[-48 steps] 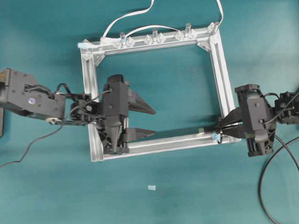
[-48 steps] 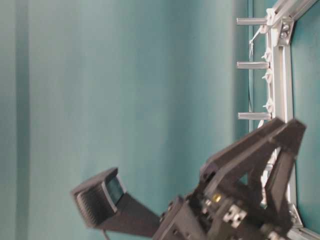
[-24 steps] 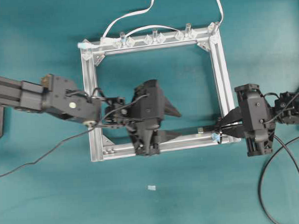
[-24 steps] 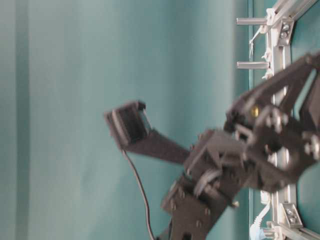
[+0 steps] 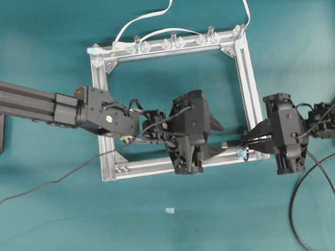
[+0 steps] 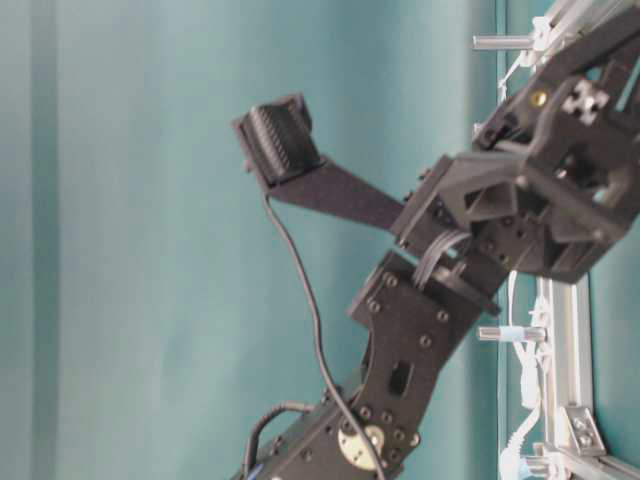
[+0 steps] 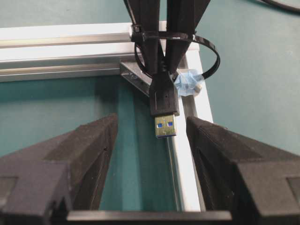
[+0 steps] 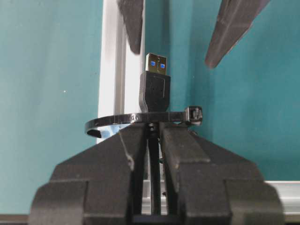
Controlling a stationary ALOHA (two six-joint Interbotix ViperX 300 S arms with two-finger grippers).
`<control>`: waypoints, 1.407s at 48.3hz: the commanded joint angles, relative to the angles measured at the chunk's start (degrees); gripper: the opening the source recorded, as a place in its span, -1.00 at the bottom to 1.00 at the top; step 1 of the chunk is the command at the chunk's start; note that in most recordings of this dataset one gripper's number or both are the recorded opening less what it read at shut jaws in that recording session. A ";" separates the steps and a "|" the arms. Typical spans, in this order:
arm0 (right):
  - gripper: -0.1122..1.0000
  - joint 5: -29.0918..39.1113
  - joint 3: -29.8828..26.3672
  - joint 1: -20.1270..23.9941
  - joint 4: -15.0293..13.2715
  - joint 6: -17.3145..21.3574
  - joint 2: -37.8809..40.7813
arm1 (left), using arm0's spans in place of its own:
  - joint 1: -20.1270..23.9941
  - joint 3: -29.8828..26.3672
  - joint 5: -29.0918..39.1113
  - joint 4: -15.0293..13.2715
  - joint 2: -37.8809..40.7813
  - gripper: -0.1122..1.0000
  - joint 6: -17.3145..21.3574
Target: Insert the wire through the string loop located on the right side.
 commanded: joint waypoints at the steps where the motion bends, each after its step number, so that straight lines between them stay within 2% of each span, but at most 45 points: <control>1: -0.58 -0.70 -0.35 -0.09 -0.09 0.09 -0.44 | -0.09 -2.02 0.18 0.18 -0.53 0.30 -0.35; 18: -0.58 -0.97 -0.26 -0.09 -0.09 0.09 -0.35 | -0.09 -3.25 0.18 0.18 1.85 0.30 -0.44; 38: -0.58 -0.97 -0.18 -0.09 -0.09 0.09 -0.35 | 0.00 -8.61 0.26 0.18 5.10 0.27 -0.44; 42: -0.58 -0.97 -0.18 -0.09 -0.18 0.09 -0.35 | -0.09 -9.32 0.88 0.18 5.54 0.14 -0.44; 48: -0.58 -1.05 -0.09 -0.09 -0.09 0.00 -0.35 | -0.09 -9.23 2.37 0.35 5.19 -0.42 -0.35; 49: -0.58 -1.14 0.00 -0.09 -0.09 0.00 -0.35 | -0.09 -9.14 2.37 0.35 5.10 -0.46 -0.35; 68: -0.58 -2.37 1.85 -0.09 -1.58 0.18 -0.44 | -0.09 -8.88 2.46 0.35 4.57 -0.44 -0.35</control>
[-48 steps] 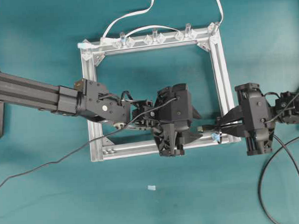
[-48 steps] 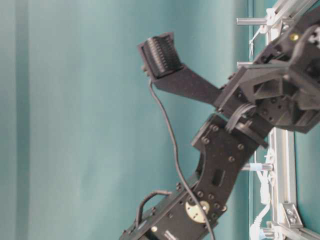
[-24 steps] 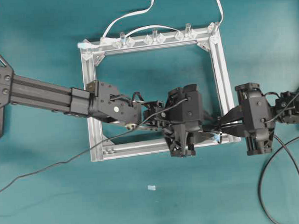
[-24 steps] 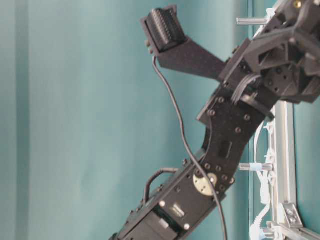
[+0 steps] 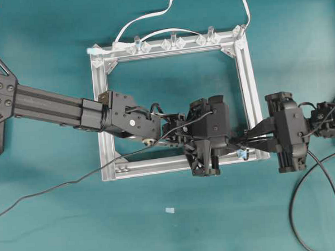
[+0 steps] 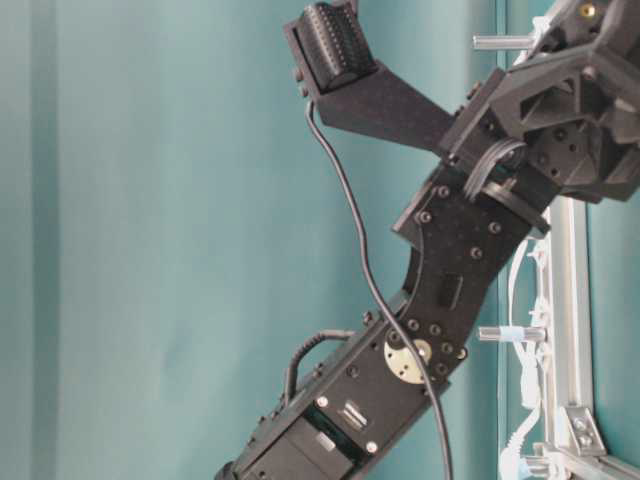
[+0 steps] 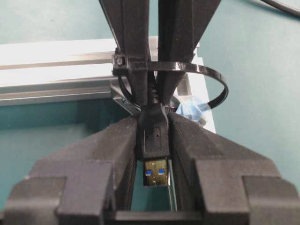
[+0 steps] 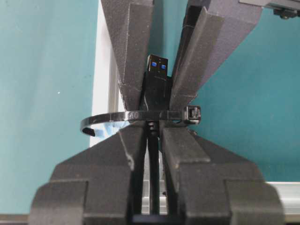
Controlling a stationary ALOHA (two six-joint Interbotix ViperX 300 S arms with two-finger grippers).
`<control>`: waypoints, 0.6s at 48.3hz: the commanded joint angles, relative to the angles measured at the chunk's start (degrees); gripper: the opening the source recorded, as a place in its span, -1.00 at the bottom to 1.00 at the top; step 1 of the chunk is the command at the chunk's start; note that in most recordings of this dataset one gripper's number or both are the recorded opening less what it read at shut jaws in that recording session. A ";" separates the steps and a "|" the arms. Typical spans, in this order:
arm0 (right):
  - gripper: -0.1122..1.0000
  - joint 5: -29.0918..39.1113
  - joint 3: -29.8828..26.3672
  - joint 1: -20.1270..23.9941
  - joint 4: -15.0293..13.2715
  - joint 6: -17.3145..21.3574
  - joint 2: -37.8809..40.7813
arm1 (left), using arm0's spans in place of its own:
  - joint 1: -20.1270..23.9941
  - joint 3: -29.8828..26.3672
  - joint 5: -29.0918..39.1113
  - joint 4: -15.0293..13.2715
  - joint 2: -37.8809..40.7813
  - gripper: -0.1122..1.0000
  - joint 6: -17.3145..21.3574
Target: Insert the wire through the string loop located on the right side.
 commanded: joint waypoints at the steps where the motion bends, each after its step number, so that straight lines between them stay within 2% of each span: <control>1: -0.58 -0.18 0.00 -0.09 -0.35 0.35 -0.35 | 0.00 -0.97 0.09 0.26 -2.02 -0.44 -0.35; 14: -0.54 0.00 0.09 -0.09 -0.35 0.53 -0.35 | 0.00 -0.88 0.18 0.18 -2.37 -0.44 -0.26; 17: -0.29 0.00 0.09 0.00 -0.35 0.70 -0.35 | 0.00 -0.88 0.53 0.18 -2.37 -0.44 -0.26; 26: 0.71 0.35 0.18 0.00 -0.35 0.79 -0.35 | 0.00 -0.79 1.23 0.18 -2.72 -0.44 -0.18; 29: 0.90 0.35 0.26 0.00 -0.35 0.79 -0.35 | 0.00 -0.62 1.23 0.26 -2.81 -0.44 -0.18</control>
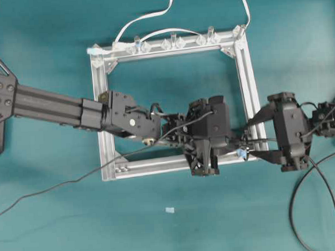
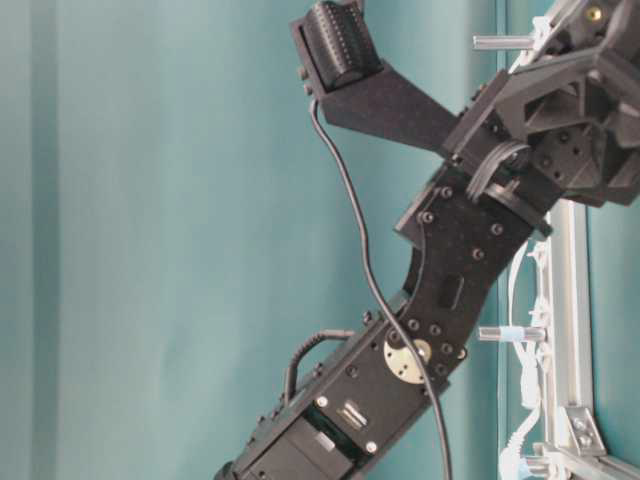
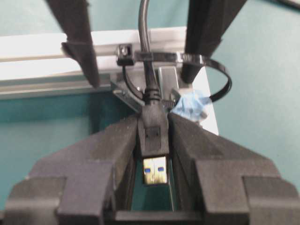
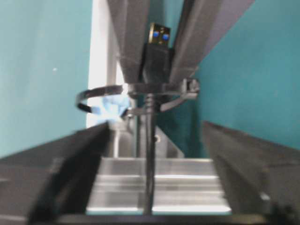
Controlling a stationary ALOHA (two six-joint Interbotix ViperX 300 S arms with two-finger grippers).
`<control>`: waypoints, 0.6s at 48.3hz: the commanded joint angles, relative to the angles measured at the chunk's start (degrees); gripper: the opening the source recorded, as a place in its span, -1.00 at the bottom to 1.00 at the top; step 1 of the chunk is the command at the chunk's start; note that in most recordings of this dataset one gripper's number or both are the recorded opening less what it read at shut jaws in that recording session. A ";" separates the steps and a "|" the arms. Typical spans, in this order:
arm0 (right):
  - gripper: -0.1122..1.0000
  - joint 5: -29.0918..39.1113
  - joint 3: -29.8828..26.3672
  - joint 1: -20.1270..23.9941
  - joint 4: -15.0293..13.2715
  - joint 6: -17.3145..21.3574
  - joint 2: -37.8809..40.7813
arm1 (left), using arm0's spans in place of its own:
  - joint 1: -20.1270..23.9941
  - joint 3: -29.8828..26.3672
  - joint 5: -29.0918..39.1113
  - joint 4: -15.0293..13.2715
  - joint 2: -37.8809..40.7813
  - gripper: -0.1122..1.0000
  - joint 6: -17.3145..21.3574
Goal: Insert the wire through the string loop located on the right side.
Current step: 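Open the right gripper and pull the cable left with the left gripper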
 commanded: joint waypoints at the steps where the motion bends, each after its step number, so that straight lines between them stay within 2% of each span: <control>1: 0.93 -0.18 -0.35 0.09 -0.09 0.00 -0.35 | -0.09 -0.62 0.00 0.09 -2.81 -0.44 -0.18; 29: 0.92 -0.18 -0.35 0.09 -0.09 0.00 -0.35 | -0.18 -0.26 0.53 0.18 -3.87 -0.44 0.00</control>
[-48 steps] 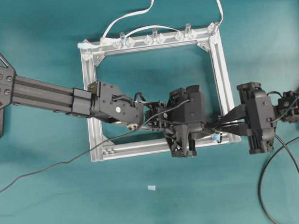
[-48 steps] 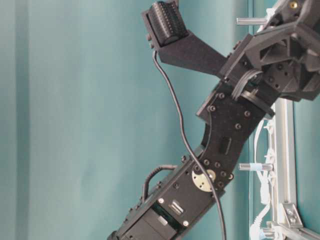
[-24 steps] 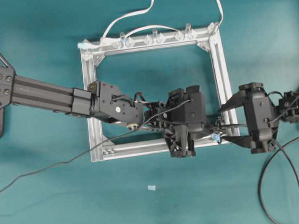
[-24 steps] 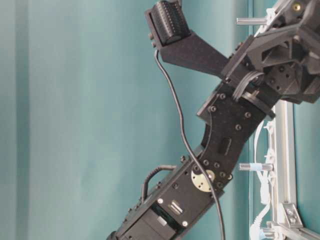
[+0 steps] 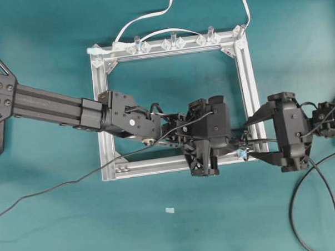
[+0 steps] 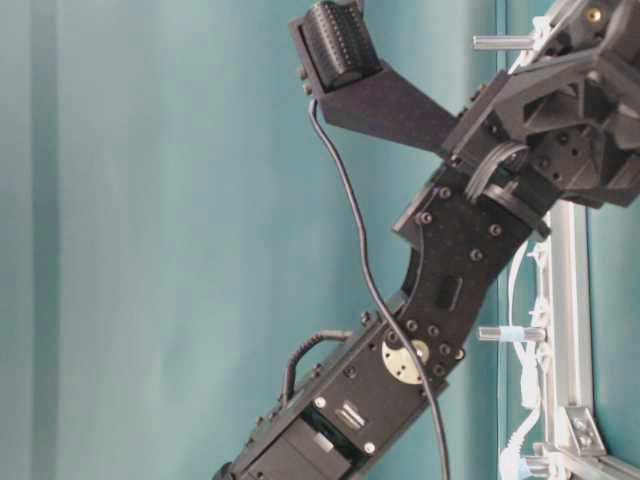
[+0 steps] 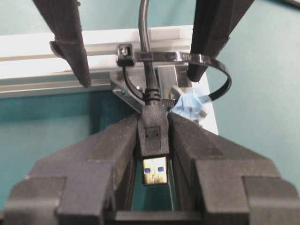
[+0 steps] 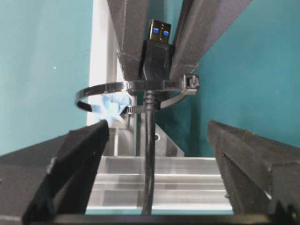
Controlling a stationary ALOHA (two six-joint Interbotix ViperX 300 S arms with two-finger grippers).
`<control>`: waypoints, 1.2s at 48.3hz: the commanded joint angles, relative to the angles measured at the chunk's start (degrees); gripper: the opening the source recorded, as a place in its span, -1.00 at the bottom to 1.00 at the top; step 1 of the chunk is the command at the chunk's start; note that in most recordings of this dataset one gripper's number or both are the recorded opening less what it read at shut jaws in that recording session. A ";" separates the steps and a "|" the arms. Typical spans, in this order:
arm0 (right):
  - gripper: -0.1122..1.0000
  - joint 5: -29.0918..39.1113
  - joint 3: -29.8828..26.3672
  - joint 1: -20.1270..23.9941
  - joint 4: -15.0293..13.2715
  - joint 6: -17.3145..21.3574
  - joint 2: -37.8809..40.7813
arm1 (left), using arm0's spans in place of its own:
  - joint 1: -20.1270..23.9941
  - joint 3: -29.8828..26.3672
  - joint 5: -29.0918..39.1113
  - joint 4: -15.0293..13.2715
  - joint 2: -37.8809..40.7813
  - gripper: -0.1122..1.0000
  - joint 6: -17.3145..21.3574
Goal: Insert the wire through the string loop located on the right side.
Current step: 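Open the right gripper and pull the cable left with the left gripper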
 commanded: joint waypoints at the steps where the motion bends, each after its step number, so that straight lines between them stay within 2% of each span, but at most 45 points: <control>1: 0.92 -0.26 -0.35 0.09 -0.18 0.09 -0.35 | -0.09 -0.26 0.44 0.18 -3.96 -0.44 0.00; 7: 0.92 -0.26 -0.35 0.09 -0.18 0.09 -0.35 | 0.00 2.90 3.87 0.35 -7.82 -0.44 0.35; 21: 0.92 -0.26 -0.26 0.09 -0.18 0.00 -0.35 | -0.70 17.31 7.82 0.44 -20.48 -0.44 0.18; 29: 0.92 -0.26 -0.18 0.09 -0.18 0.00 -0.35 | -1.32 23.12 9.93 0.35 -25.49 -0.44 -0.53; 39: 0.92 -0.26 -0.18 0.09 -0.18 0.00 -0.44 | -2.02 27.60 15.21 0.26 -30.15 -0.44 -0.62; 58: 0.92 -0.26 -0.26 0.09 -0.18 0.00 -0.35 | -2.37 33.75 20.83 0.09 -37.97 -0.44 -1.23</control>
